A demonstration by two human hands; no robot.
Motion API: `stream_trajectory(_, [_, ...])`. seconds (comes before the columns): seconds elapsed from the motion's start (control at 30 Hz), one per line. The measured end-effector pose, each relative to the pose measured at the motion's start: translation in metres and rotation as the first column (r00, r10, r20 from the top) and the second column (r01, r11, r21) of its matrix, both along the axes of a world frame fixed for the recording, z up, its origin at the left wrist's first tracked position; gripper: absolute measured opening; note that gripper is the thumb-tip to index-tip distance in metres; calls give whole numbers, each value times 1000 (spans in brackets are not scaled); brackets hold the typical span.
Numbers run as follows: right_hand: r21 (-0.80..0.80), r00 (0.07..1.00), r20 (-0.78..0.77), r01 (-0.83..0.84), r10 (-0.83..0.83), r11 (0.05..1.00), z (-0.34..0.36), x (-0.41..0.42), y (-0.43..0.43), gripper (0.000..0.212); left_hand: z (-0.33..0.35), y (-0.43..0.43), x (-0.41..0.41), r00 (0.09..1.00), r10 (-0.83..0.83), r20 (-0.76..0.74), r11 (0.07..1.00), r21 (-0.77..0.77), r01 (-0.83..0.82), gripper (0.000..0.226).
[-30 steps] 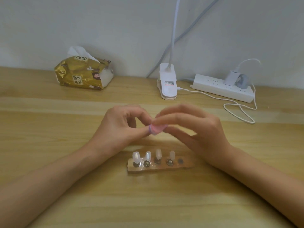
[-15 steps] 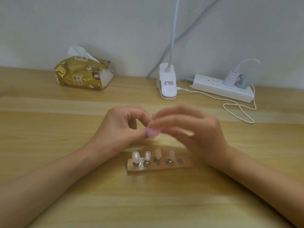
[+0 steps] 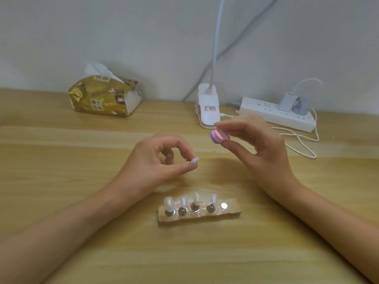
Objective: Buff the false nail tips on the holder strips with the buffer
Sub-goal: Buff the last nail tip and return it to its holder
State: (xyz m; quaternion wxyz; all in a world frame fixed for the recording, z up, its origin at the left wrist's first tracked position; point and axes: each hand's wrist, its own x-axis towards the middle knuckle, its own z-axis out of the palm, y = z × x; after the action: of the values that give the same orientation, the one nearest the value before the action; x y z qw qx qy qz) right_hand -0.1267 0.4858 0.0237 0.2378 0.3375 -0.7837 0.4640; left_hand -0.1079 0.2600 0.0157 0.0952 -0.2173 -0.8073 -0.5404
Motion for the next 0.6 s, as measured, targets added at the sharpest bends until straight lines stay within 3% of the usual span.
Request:
stream_trajectory(0.1, [110,1000,-30,-4,7,994,-1,-1,-3,23,-1,0,-1,998,1,56,1000,18,-2,13])
stream_trajectory(0.27, [158,990,-116,-62,81,985,0,6,-13,18,0,1,0,994,9,111,999,49,-15,14])
stream_trajectory(0.4, [181,997,-21,-67,72,981,0,4,-16,6,2,1,1,991,34,132,998,56,-42,19])
stream_trajectory(0.47, [132,997,-52,-54,62,990,1,6,-16,6,3,2,2,992,46,120,998,45,-52,21])
stream_trajectory(0.6, [203,995,-52,-78,90,976,0,5,-17,7,4,1,2,994,49,93,998,39,-53,24])
